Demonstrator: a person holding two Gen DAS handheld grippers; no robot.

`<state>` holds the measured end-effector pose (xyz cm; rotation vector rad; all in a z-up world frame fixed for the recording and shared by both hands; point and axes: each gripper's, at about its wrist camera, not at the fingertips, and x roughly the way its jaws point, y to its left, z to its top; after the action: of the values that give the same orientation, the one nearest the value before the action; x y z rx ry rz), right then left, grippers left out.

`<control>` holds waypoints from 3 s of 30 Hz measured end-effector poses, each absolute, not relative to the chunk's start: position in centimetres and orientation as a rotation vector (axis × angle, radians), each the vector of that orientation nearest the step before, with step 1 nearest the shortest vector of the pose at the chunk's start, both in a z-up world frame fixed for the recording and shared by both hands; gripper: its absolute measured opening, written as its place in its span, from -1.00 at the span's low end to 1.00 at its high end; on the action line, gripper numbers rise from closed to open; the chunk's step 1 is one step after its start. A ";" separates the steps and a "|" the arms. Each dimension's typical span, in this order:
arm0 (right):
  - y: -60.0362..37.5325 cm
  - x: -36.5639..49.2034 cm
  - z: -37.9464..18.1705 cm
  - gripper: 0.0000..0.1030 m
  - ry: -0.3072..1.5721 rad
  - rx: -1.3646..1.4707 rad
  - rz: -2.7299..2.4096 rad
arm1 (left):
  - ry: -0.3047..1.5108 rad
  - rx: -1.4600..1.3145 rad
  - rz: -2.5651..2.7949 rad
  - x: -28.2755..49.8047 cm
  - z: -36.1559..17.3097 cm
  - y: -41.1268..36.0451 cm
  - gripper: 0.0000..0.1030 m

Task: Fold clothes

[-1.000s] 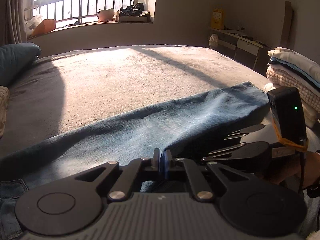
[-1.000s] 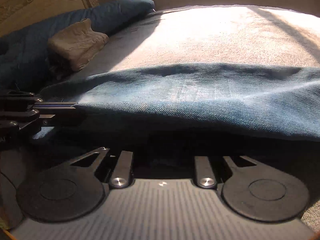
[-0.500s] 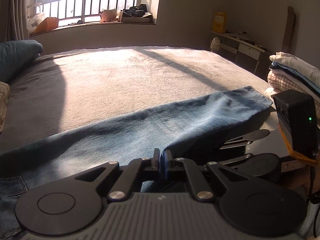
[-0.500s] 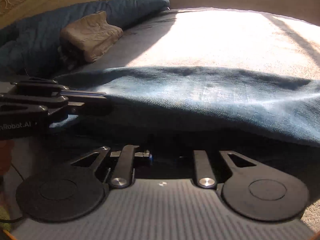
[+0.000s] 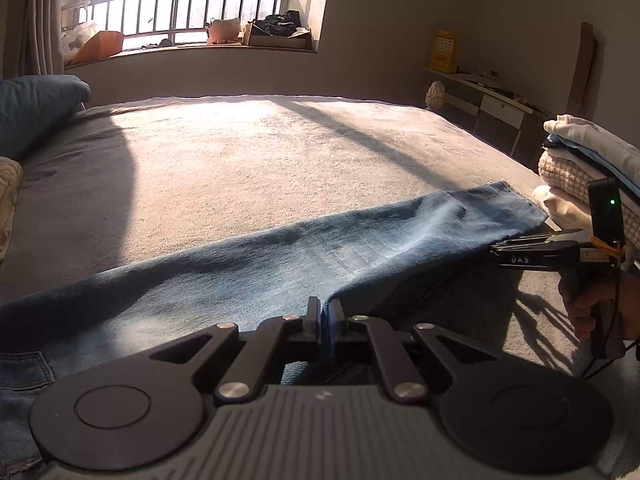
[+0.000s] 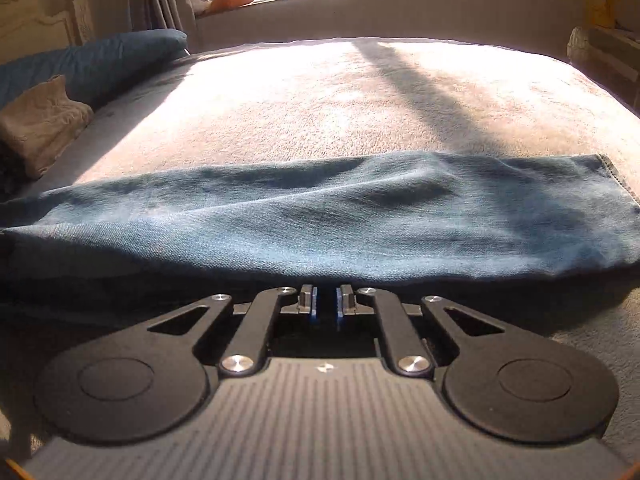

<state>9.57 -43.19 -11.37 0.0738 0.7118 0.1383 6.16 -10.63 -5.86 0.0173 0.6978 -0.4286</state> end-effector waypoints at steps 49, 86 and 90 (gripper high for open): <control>-64.6 11.6 -12.6 -0.87 0.611 0.447 -0.514 | 0.915 0.192 -0.530 3.7 -9.4 -13.8 0.08; -18.2 13.6 -9.3 -0.02 0.776 -0.062 0.587 | 0.875 -0.167 -0.036 4.1 -6.1 5.2 0.39; -16.6 12.3 -10.7 0.21 0.745 -0.146 0.555 | 0.913 -0.238 0.032 4.2 -8.5 8.0 0.40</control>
<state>12.32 -16.55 -10.70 -0.1464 0.7454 0.5550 4.25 7.98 -8.47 -0.2378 0.9128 0.0320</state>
